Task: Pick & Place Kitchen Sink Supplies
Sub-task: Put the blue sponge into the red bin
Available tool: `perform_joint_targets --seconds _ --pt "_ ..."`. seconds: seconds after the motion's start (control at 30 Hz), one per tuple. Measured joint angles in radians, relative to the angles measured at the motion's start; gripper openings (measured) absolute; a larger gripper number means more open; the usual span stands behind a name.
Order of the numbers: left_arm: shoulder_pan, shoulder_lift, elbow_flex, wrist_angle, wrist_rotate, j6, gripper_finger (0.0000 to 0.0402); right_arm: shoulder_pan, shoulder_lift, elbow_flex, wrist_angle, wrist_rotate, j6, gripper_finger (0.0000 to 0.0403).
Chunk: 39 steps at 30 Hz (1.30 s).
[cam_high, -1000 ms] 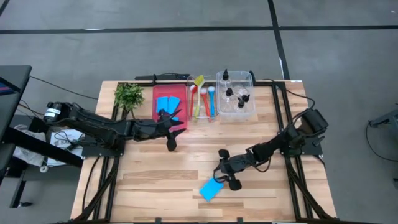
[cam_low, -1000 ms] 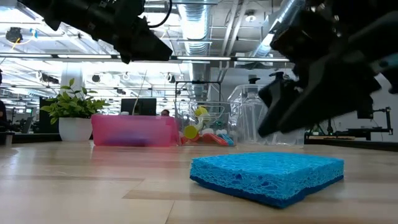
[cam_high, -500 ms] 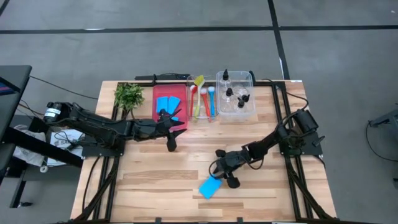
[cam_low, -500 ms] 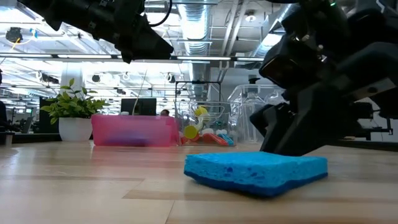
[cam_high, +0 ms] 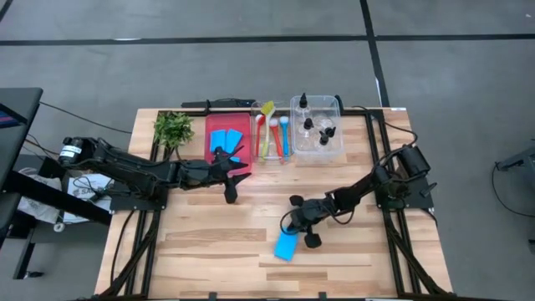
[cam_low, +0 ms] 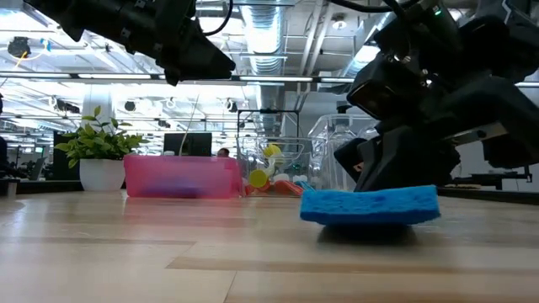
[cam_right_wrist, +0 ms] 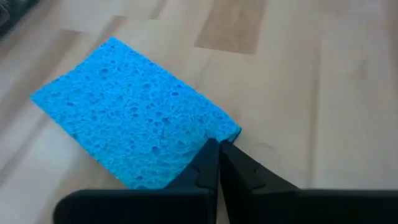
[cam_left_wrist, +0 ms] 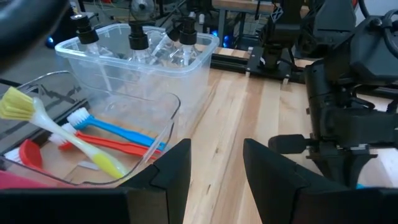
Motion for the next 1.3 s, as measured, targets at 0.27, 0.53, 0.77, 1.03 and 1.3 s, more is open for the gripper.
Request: perform_joint_targets --seconds 0.27,0.53,0.77,1.03,1.3 --pt "0.0 0.0 0.0 0.007 0.008 -0.065 0.0147 0.012 -0.137 -0.005 -0.104 0.147 -0.054 0.0001" --pt "0.02 0.0 0.0 0.009 0.09 -0.13 0.0147 0.03 -0.232 -0.004 -0.17 0.219 -0.083 0.0" --pt "0.024 0.055 -0.001 0.057 0.113 -0.217 0.0147 0.026 -0.25 0.017 -0.171 0.24 -0.157 0.0" --pt "0.077 0.22 0.002 0.321 0.361 -0.353 0.0147 0.026 -0.242 0.125 -0.268 0.386 -0.209 0.0" --pt "0.091 0.279 0.003 0.403 0.493 -0.399 0.0147 0.027 -0.242 0.23 -0.349 0.487 -0.235 0.0"
